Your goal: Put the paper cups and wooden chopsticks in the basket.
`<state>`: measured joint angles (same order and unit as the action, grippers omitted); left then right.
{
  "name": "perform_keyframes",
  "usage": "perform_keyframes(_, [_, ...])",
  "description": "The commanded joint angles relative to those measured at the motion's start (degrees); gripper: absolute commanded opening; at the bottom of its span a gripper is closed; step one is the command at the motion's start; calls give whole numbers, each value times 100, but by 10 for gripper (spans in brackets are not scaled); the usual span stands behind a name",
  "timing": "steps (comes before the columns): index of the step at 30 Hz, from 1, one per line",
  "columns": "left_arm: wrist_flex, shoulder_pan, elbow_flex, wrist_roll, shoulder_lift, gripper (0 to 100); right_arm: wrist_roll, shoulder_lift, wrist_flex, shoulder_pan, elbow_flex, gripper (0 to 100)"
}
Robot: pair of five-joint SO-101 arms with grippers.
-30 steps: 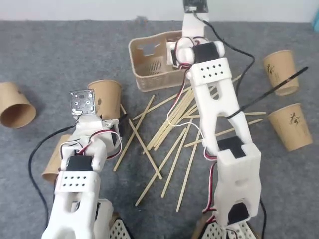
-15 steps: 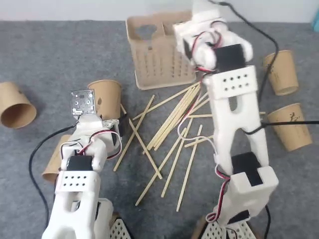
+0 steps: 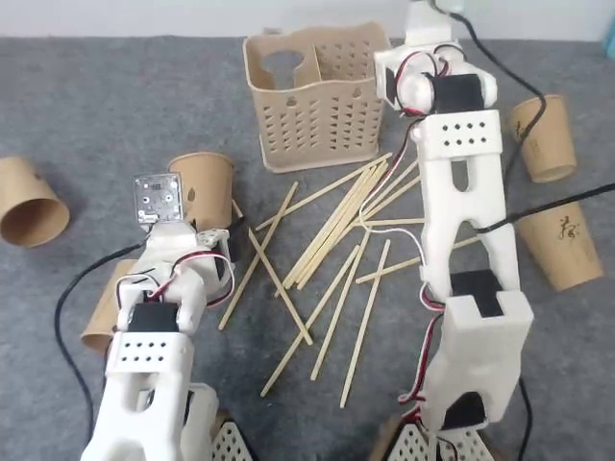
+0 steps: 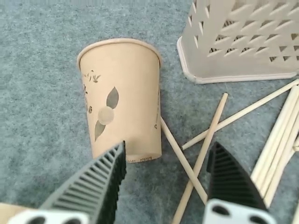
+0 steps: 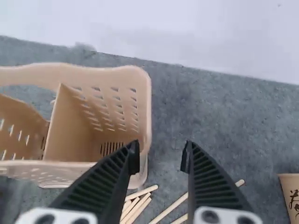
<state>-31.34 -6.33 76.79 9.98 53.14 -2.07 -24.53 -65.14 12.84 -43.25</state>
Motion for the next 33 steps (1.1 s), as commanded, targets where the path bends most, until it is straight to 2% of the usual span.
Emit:
perform_keyframes(1, [141, -18, -40, -44, 149, 272, -79, 101, 110, 48, -132, 167])
perform_keyframes(17, [158, -18, -40, -44, 149, 272, -70, -725, -57, 312, -105, 163])
perform_keyframes(22, [158, -18, -40, -53, 149, 272, -70, -725, -549, 338, -141, 0])
perform_keyframes(24, [158, -18, -40, -53, 149, 272, -70, -716, -699, 338, -141, 24])
perform_keyframes(33, [167, -18, -40, -53, 149, 272, 369, -154, -1648, 330, -141, 6])
